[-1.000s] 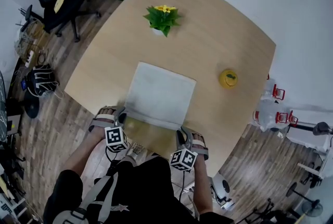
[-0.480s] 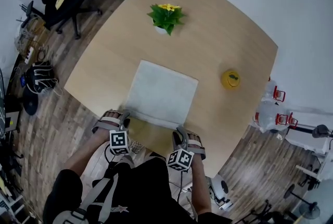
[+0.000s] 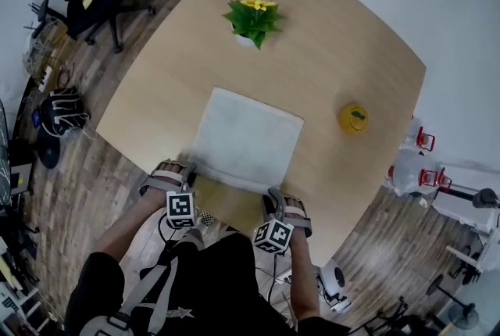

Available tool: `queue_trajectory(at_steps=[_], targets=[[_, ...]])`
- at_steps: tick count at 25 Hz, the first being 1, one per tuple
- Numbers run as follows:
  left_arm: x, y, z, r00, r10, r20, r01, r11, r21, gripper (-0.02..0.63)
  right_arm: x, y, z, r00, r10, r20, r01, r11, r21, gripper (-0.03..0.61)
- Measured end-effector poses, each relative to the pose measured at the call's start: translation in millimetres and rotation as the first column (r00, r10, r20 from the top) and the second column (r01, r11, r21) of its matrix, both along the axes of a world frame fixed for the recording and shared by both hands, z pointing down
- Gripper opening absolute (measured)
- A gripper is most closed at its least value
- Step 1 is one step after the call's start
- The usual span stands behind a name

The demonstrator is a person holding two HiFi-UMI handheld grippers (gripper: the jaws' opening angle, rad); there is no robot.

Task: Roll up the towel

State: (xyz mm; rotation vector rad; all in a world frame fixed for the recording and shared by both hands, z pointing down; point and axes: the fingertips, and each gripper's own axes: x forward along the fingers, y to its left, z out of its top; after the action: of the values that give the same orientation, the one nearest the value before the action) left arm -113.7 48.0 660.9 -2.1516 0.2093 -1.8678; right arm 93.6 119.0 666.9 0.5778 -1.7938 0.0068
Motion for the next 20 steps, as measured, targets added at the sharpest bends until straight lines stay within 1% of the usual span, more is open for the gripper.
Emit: queue_trajectory(at_steps=[1,5,9,11,13,16,20], targets=[[1,-2,1,1.0,0.004,0.001,-0.004,1.0,0.003,0.138,0,0,1,1.0,0.002,0.001,-0.002,1.0,-0.007,0.117],[2,-5,3,1.0,0.02,0.003,-0.02,1.0,0.002,0.086,-1,1,2,1.0,0.01,0.011,-0.01,0.999,-0.032,0.107],[1,-4,4,1.0,0.024,-0.003,-0.024,1.0,-0.004,0.067,-3,3,4,1.0,0.013,0.006,-0.012,0.999,-0.048,0.084],[1,-3,5,1.0,0.022,-0.012,-0.022,1.0,-0.004,0.055,-3,3,4,1.0,0.014,-0.001,-0.014,0.999,-0.039,0.07],[1,-3,5,1.0,0.023,-0.02,-0.023,1.0,0.006,0.042,-2,1,3,1.0,0.022,-0.009,-0.022,1.0,-0.016,0.033],[-1,0,3,0.999,0.026,-0.029,-0.025,1.0,0.012,0.034,-2,3,-1,0.999,0.042,-0.006,-0.042,0.999,-0.007,0.029],[-5,14,0,0.999,0.033,-0.034,-0.033,0.999,-0.009,0.032,-5,17,-3,0.998,0.056,-0.001,-0.056,0.998,-0.008,0.028]])
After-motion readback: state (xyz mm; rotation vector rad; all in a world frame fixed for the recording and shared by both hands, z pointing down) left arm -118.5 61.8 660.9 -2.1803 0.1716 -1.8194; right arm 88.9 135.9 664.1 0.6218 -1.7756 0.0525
